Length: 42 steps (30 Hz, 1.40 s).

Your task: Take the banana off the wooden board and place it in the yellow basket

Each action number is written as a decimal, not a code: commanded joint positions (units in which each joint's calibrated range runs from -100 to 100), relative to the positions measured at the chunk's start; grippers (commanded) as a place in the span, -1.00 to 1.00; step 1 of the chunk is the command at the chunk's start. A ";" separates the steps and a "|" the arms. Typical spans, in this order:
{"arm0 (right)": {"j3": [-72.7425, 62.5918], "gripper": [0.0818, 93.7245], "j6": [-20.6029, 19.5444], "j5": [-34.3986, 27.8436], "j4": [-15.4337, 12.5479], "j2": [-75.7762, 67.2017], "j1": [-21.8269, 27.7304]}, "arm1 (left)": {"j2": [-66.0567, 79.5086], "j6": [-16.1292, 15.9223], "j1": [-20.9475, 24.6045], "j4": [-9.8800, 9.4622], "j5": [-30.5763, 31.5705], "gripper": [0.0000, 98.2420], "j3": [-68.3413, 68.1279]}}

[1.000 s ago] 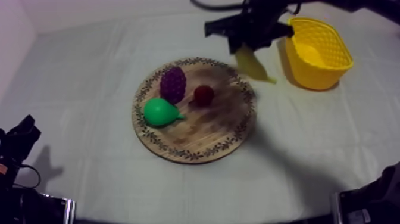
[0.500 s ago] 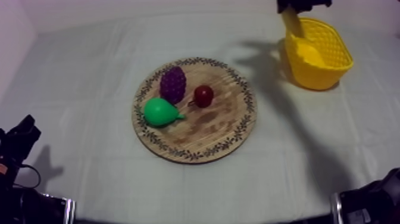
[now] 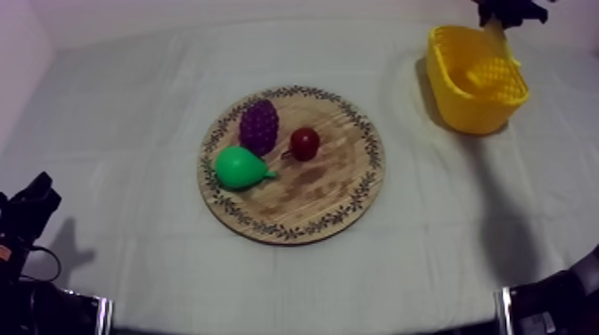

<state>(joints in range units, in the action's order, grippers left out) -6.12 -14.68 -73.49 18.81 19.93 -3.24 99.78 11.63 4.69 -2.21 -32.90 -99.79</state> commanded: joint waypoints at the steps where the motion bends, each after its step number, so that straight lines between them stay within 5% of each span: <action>1: 1.55 -0.65 -0.02 0.69 -0.14 0.42 0.29 | 0.05 0.00 -0.02 0.03 0.00 -1.00 0.01; 10: 7.00 -0.55 1.47 3.08 -1.76 1.69 0.51 | 0.05 -0.02 -0.02 0.03 0.00 -1.00 0.01; 19: 7.82 0.28 0.92 2.46 -2.45 3.00 0.55 | 0.05 0.00 -0.02 0.03 0.00 -1.00 0.01; 25: 8.58 0.45 0.14 1.79 -2.19 2.65 0.36 | 0.05 0.00 -0.02 0.03 0.00 -1.00 0.01; 28: 9.57 0.27 -0.37 2.50 -1.54 1.06 0.24 | 0.05 0.00 -0.02 0.03 0.00 -1.00 0.01; 35: 17.92 -0.60 -0.75 8.78 -0.44 -8.93 0.34 | 0.05 -0.03 -0.02 0.03 0.00 -1.00 0.01; 42: 30.38 -0.94 2.77 19.89 -2.34 -22.97 2.15 | 0.05 -0.01 -0.02 0.03 0.00 -1.00 0.01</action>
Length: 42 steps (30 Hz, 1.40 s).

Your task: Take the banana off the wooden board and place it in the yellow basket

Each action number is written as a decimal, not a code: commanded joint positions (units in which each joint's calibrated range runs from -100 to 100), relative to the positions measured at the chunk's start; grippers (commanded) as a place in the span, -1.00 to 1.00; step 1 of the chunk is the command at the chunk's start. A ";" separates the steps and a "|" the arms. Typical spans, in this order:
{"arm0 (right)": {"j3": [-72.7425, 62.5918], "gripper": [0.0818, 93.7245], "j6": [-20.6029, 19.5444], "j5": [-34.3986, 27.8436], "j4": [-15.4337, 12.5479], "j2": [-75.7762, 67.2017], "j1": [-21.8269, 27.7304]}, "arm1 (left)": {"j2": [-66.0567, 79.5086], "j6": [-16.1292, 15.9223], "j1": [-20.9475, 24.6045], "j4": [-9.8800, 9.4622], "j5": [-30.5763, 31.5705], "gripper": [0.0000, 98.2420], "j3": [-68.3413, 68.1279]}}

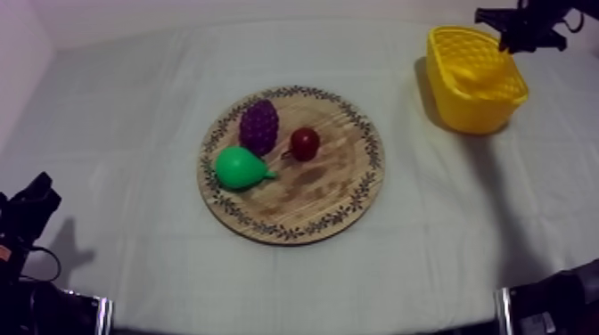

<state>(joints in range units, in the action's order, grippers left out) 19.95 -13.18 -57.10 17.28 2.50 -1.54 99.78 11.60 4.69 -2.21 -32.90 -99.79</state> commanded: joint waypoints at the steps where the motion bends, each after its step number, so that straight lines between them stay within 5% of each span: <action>1: 5.99 -0.95 1.90 5.07 -1.32 -7.61 0.87 | 0.05 0.01 -0.02 0.03 0.00 -1.00 0.01; 8: 21.00 -0.99 4.92 18.99 -3.90 -22.29 4.68 | 0.05 0.03 -0.02 0.03 0.00 -1.00 0.01; 16: 42.50 -0.99 3.47 37.51 -3.39 -38.57 6.36 | 0.05 0.04 -0.02 0.03 0.00 -1.00 0.01; 25: 62.40 -0.99 11.23 46.54 -12.52 -56.09 3.01 | 0.05 0.04 -0.02 0.03 0.00 -1.00 0.01; 32: 75.33 -0.99 24.08 47.70 -24.21 -68.90 0.94 | 0.05 0.02 -0.02 0.03 0.00 -1.00 0.01; 36: 78.71 -0.99 26.74 44.60 -25.66 -75.59 0.61 | 0.05 0.02 -0.02 0.03 0.00 -1.00 0.01; 42: 79.69 -0.99 23.98 31.89 -22.06 -84.49 0.10 | 0.05 0.03 -0.02 0.03 0.00 -1.00 0.01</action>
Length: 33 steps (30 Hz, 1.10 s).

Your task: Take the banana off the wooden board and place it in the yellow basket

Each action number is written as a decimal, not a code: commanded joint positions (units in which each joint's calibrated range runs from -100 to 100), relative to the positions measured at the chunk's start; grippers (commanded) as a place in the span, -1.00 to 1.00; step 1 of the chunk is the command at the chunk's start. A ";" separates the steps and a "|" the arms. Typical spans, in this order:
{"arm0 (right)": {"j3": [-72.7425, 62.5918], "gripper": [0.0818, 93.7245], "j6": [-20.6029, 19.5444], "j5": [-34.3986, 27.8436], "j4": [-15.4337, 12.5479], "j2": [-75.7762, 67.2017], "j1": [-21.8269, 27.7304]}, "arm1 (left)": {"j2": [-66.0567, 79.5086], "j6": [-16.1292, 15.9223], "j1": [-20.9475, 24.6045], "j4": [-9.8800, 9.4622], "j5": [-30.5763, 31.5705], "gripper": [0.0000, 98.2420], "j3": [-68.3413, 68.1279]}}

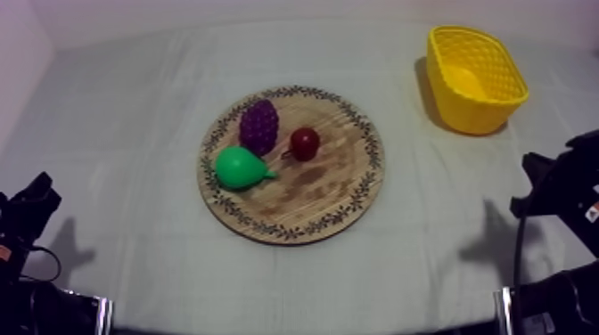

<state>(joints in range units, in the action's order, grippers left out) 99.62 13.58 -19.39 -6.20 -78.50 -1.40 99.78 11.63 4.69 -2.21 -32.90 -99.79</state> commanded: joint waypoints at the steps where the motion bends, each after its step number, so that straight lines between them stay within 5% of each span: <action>1: 0.06 -0.99 -4.19 -8.50 2.46 -4.87 -0.15 | 0.05 0.00 -0.02 0.03 0.00 -1.00 0.01; 7: -0.05 -0.99 -8.91 -18.00 4.77 -11.21 -0.29 | 0.05 0.00 -0.02 0.03 0.00 -1.00 0.01; 14: -0.27 -0.99 -11.99 -20.51 5.26 -16.51 0.49 | 0.05 0.01 -0.02 0.03 0.00 -1.00 0.01; 24: 0.08 -0.99 -4.88 -19.67 5.23 -17.15 0.21 | 0.05 0.01 -0.02 0.03 0.00 -1.00 0.01; 33: 0.15 -0.99 -4.05 -19.42 5.20 -17.17 0.18 | 0.05 0.02 -0.02 0.03 0.00 -1.00 0.01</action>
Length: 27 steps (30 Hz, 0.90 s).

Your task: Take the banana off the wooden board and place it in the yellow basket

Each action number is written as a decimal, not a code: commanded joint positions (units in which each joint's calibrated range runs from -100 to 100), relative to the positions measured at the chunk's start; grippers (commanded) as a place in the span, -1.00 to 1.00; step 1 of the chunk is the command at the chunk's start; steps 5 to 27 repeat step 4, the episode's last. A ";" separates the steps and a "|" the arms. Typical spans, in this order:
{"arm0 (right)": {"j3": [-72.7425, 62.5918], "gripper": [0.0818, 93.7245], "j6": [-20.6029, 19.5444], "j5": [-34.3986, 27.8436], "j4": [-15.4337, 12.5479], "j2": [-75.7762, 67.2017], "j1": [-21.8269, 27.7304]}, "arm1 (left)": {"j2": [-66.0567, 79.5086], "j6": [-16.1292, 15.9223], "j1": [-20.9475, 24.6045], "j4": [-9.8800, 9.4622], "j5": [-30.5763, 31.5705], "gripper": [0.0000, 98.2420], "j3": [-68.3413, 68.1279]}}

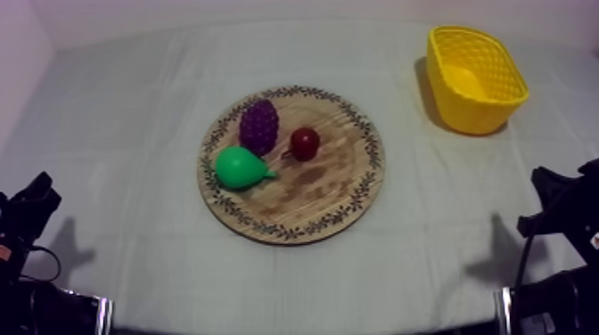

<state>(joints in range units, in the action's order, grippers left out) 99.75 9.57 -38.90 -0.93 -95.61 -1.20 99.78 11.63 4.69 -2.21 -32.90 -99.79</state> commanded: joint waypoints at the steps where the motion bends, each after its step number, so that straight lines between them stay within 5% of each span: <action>1: 0.02 -0.99 -0.04 0.10 -0.07 -0.06 -0.02 | 0.05 0.02 -0.02 0.03 0.00 -1.00 0.01; 27: 0.02 -0.99 -0.03 0.10 -0.07 -0.06 -0.02 | 0.05 0.02 -0.02 0.03 0.00 -1.00 0.01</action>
